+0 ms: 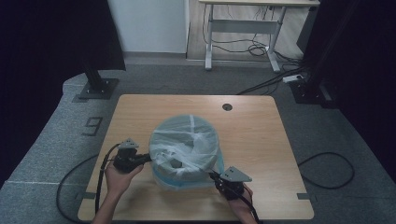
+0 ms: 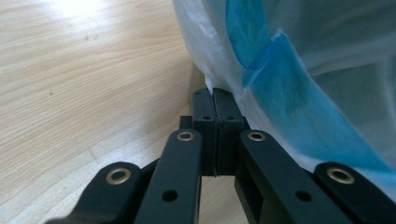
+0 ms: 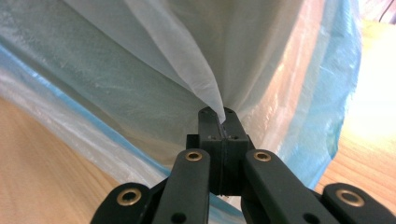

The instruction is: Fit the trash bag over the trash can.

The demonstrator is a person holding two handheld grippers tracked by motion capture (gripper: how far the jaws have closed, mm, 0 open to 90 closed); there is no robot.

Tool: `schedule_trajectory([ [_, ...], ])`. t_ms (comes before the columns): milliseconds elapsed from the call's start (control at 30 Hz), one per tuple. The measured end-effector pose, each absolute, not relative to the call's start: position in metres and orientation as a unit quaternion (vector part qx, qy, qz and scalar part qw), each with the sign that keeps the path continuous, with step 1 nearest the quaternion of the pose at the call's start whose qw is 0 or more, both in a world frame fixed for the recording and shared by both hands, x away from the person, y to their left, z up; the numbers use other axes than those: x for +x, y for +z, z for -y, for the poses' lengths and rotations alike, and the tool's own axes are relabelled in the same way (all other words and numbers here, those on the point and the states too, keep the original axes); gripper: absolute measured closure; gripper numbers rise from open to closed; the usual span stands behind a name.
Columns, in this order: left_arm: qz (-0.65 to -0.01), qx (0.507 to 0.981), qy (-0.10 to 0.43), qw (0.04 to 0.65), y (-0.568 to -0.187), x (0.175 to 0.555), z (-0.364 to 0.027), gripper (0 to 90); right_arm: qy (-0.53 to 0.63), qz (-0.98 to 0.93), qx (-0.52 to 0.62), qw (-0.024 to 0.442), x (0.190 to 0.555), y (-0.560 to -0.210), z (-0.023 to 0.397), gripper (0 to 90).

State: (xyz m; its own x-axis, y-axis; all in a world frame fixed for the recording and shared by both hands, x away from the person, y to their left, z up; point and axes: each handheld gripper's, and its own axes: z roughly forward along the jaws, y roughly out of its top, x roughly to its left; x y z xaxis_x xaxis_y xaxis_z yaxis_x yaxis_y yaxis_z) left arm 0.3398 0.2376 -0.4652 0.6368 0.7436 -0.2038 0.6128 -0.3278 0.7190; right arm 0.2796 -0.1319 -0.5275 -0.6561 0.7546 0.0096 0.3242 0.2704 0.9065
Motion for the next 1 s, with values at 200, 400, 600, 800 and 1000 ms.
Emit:
schedule_trajectory([
  [200,-0.428,0.805,0.089,0.402,-0.468,0.343,-0.239,88.1,0.488,-0.763,0.364,0.218,0.285,-0.531,0.14,88.7],
  [400,-0.44,0.795,0.101,0.405,-0.467,0.345,-0.246,86.6,0.482,-0.764,0.369,0.218,0.289,-0.534,0.141,88.7],
  [600,-0.436,0.784,0.136,0.421,-0.458,0.335,-0.252,49.3,0.498,-0.753,0.366,0.224,0.285,-0.53,0.143,63.3],
  [800,-0.402,0.783,0.16,0.447,-0.444,0.316,-0.272,28.1,0.537,-0.733,0.351,0.227,0.277,-0.518,0.149,47.4],
  [1000,-0.365,0.784,0.173,0.472,-0.425,0.302,-0.29,21.9,0.547,-0.724,0.347,0.235,0.272,-0.511,0.155,42.6],
])
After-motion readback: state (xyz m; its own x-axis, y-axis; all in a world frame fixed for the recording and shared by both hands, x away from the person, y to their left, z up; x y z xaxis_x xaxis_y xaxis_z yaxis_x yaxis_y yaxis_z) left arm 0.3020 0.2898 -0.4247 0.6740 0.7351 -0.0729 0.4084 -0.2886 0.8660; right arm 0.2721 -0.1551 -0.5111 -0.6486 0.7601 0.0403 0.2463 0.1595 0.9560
